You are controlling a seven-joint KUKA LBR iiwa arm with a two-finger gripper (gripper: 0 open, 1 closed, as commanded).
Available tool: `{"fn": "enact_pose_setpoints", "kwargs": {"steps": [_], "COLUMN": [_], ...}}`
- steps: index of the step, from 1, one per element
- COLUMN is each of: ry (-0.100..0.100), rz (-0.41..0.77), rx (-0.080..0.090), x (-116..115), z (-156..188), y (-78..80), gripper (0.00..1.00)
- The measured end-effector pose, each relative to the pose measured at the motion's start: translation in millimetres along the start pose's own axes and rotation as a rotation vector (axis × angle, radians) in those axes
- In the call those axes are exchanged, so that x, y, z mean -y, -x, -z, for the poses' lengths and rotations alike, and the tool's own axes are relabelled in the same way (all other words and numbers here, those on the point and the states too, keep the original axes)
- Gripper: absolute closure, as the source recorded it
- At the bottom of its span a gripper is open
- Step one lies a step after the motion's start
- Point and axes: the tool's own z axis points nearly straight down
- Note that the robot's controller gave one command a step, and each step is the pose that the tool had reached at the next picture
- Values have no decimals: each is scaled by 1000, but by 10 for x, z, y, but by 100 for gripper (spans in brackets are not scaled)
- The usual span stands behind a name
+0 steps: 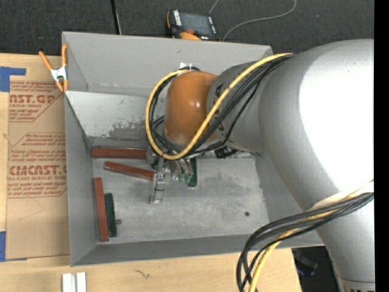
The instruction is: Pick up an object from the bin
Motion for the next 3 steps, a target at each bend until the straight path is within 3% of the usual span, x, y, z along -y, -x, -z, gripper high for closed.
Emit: {"fn": "enact_pose_setpoints", "kwargs": {"steps": [1, 2, 3], "ry": [1, 1, 1], "rz": [311, 310, 368], "rx": [-3, -4, 5], "x": [-282, -279, -292], "z": [-11, -6, 1466], "y": [-81, -78, -107], "gripper": [0, 100, 100]}}
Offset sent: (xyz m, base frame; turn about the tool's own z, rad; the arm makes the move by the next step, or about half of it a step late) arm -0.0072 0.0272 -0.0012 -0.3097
